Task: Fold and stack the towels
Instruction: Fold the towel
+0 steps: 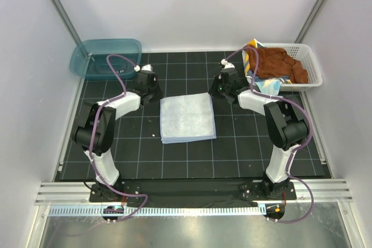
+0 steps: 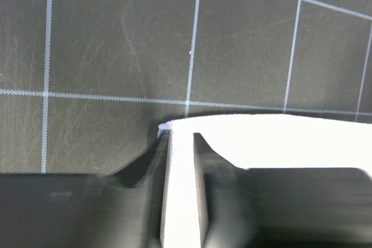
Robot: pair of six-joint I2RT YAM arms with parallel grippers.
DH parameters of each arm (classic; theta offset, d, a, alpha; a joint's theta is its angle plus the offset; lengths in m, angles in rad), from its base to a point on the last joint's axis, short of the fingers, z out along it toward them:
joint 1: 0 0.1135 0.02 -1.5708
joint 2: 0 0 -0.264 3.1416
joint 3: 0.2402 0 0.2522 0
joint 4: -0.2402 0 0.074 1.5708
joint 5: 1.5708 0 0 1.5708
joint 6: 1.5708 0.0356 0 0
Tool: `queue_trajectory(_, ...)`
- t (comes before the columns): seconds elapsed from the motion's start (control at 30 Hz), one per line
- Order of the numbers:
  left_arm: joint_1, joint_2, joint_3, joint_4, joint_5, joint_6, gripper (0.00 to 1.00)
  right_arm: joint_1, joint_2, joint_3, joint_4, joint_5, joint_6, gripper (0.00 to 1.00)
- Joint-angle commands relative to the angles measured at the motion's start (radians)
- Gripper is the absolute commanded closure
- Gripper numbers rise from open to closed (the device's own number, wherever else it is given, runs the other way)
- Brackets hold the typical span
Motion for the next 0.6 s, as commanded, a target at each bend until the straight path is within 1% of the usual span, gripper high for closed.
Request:
queue_trajectory(0.0, 0.004, -0.026, 0.022, -0.019, -0.015, -0.037, 0.71, -0.005, -0.041, -0.003, 0.051, 0.001, 0.008, 0.89)
queue_trajectory(0.03, 0.004, -0.018, 0.025, -0.029, -0.018, -0.045, 0.64, -0.005, -0.038, -0.006, 0.051, 0.0, 0.008, 0.89)
queue_trajectory(0.13, 0.005, 0.008, 0.048, -0.087, -0.026, -0.072, 0.61, -0.005, -0.032, -0.004, 0.048, 0.003, 0.009, 0.89)
queue_trajectory(0.37, 0.005, 0.052, 0.068, -0.113, -0.02, -0.106, 0.6, -0.005, -0.014, 0.003, 0.049, 0.002, 0.016, 0.89)
queue_trajectory(0.57, 0.007, 0.088, 0.097, -0.111, -0.014, -0.12, 0.63, -0.005, 0.002, 0.006, 0.049, -0.002, 0.014, 0.89)
